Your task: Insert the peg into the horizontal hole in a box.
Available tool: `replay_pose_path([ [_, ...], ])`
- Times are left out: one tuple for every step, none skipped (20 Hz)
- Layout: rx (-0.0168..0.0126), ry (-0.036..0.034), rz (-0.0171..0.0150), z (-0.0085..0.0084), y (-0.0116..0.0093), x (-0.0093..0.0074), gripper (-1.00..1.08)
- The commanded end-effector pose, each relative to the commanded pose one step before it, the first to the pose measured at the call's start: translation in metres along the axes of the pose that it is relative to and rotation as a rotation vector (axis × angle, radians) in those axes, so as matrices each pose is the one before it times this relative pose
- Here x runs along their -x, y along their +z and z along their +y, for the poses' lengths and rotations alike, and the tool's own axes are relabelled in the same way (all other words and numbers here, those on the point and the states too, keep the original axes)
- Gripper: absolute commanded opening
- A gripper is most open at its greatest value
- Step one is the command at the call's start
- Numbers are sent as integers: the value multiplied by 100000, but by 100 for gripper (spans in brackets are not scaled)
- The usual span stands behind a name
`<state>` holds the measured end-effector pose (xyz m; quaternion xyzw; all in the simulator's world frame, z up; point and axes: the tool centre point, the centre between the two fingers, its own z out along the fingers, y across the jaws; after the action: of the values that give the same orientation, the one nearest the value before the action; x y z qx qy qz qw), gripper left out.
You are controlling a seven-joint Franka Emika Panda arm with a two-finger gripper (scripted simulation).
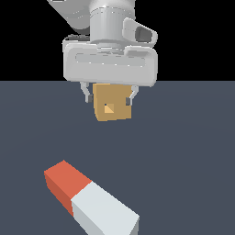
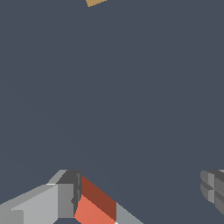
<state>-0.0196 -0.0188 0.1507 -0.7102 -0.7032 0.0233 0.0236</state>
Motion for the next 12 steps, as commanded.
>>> replay_pose_path([
  [0, 0, 0, 1, 1, 1, 100],
  [7, -69, -4, -5, 2, 0, 100],
  [9, -154, -5, -14, 15, 32, 100],
  [16, -258, -9, -23, 24, 52, 100],
  [24, -377, -13, -33, 33, 64, 100],
  [31, -482, -17, -42, 42, 83, 100],
  [38, -592, -21, -51, 52, 100, 100],
  [44, -692, -24, -60, 61, 122, 100],
  [51, -800, -28, -69, 70, 139, 100],
  [58, -906, -32, -78, 80, 157, 100],
  [64, -1011, -36, -87, 89, 175, 100],
  [71, -1115, -39, -96, 98, 193, 100],
])
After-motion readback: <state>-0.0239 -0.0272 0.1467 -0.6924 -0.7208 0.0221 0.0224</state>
